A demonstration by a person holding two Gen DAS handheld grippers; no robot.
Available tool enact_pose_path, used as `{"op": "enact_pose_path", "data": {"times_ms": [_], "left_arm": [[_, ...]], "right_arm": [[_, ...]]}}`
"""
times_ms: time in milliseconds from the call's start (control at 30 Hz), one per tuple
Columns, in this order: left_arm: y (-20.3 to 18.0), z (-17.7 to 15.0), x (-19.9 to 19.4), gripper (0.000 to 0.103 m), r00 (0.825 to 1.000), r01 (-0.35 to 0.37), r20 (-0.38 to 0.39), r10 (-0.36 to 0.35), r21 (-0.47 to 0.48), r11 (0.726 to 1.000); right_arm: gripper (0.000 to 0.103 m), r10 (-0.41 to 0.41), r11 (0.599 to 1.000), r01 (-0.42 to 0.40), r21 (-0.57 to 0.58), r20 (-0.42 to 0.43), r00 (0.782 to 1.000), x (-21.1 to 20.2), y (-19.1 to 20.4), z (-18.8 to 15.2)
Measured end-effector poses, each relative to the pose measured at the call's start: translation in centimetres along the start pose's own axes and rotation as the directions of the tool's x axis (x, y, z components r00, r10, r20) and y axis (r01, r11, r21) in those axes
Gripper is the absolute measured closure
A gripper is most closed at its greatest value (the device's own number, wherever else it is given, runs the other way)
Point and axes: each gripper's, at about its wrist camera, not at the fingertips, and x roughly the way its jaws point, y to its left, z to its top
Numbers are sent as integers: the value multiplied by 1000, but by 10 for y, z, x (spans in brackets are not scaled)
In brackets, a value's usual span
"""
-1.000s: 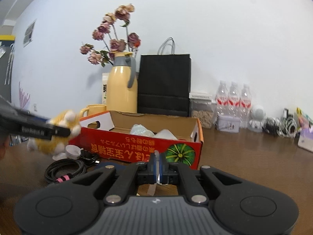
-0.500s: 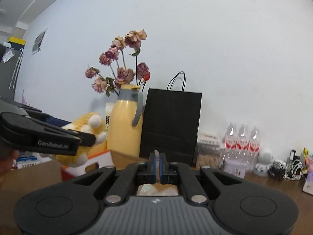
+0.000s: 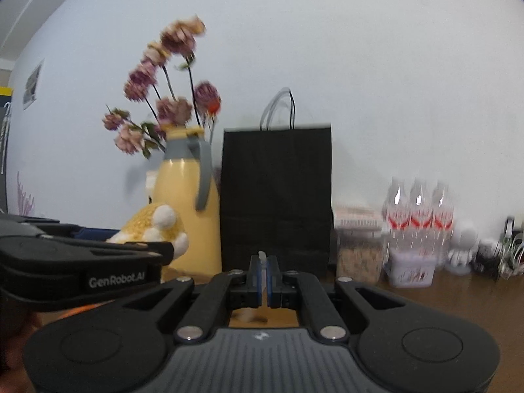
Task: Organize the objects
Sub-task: 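Carry the plush toy with the left gripper while the right gripper carries the packet to the box, then open both grippers over the box and withdraw them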
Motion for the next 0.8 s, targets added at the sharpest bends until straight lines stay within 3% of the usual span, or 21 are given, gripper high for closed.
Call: {"op": "enact_pose_path", "data": {"times_ms": [233,433,467,533,600,633,667,700,767,800], "left_arm": [[8,-16,21,53,999,4,-53,-5,-19,1000],[8,-18,20,53,999,1,-42,-2,-20,1000],[8,-19,18,48,1000,0,-31,0,-17,1000],[7,-20,15,31,1000,-6,-17,6,-13,1000],[7,-20,12,18,1000,-8,3,8,-15,1000],[7,-20,10,15,1000,-10,6,10,-17,1000],[8,-20,10,4,1000,-13,7,13,-23,1000],[8,-20,9,0,1000,-16,13,17,-31,999],[10,-21,7,0,1000,-21,19,22,-45,999],[12,-21,7,0,1000,-16,15,17,-55,998]], "right_arm": [[101,-13,1000,13,7,-64,998,15,-6,-12],[100,-29,1000,29,0,-86,996,16,-6,-17],[97,-30,1000,30,2,-92,995,16,-6,-17],[93,-35,999,37,9,-113,993,17,-7,-19],[85,-41,999,43,16,-125,991,17,-8,-20],[72,-46,999,49,21,-128,991,17,-9,-20],[55,-51,998,54,25,-125,991,16,-10,-20],[47,-51,998,55,30,-120,991,15,-10,-20],[12,-45,998,49,39,-109,993,12,-12,-19],[4,-43,998,48,41,-103,994,10,-12,-19]]}}
